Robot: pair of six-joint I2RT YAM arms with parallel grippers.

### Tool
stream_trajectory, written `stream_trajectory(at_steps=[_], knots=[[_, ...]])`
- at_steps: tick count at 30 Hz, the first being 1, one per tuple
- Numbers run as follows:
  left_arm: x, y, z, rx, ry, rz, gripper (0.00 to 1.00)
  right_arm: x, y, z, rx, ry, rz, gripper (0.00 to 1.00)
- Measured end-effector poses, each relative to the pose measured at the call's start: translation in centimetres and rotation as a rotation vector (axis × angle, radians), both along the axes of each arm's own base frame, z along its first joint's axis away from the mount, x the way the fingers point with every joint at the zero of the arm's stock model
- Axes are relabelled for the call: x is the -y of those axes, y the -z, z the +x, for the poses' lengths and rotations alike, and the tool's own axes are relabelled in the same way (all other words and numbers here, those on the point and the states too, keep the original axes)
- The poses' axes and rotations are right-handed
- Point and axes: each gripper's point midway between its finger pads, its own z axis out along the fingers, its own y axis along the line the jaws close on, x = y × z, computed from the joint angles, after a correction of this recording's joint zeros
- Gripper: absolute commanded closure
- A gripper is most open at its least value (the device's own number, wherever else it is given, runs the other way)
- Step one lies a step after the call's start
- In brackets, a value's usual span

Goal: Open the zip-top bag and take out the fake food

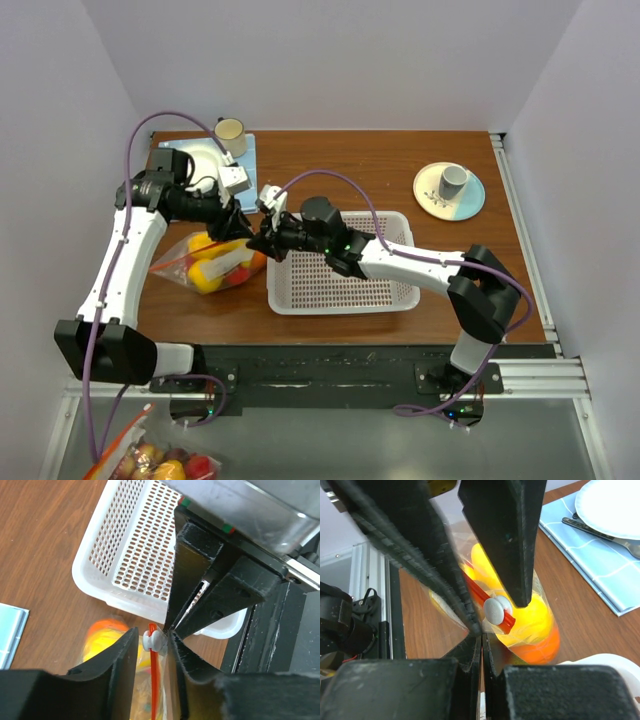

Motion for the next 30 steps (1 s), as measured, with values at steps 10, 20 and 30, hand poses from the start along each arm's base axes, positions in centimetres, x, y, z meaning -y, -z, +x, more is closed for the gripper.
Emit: stream_trajectory(at_steps=[10, 20, 30], knots=[[-0.1, 0.5, -0.6, -0.019, 0.035, 0.016, 0.96, 0.1, 0.4, -0.1, -0.009, 0.001, -0.003, 0.99], [-0.7, -0.1, -1.3, -0.004, 0.049, 0.063, 0.98, 0.4, 0.1, 0.6, -0.012, 0.017, 0.009, 0.99], [-3.5, 1.7, -1.3, 0.052, -0.002, 0.222, 0.99, 2.4, -0.2, 4.1, -0.034, 0.098, 0.031, 1.0]])
